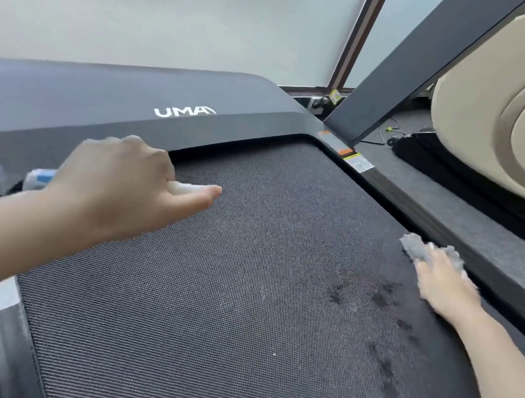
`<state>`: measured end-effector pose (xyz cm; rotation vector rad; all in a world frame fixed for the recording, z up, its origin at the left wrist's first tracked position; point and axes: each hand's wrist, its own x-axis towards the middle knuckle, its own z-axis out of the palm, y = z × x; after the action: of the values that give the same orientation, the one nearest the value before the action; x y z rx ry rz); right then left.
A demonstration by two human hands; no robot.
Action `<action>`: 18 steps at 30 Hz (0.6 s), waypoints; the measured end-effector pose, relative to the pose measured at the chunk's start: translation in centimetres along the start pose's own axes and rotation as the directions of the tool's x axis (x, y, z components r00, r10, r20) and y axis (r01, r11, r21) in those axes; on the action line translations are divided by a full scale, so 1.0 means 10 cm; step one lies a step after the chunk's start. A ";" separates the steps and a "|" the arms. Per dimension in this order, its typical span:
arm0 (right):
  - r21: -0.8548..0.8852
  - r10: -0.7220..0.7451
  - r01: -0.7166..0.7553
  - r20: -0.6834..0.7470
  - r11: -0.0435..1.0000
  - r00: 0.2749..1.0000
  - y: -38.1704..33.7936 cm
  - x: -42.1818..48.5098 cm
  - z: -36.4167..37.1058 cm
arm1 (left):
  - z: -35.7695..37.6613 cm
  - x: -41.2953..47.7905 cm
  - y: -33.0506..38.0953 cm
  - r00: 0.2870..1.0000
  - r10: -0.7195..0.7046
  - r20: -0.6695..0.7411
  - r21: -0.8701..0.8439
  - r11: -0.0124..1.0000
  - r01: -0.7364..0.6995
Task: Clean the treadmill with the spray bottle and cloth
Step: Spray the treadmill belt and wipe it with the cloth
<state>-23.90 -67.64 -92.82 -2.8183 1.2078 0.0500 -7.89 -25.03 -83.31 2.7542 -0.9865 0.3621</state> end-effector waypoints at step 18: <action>0.051 0.031 -0.032 0.012 0.998 0.999 0.10 -0.06 0.04 | 0.13 0.49 0.82 0.998 -0.056 0.001 -0.206 0.977 0.055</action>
<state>-25.07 -67.86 -93.28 -2.7516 1.2331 0.0354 -9.33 -34.51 -82.26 2.5868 -0.8896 0.2425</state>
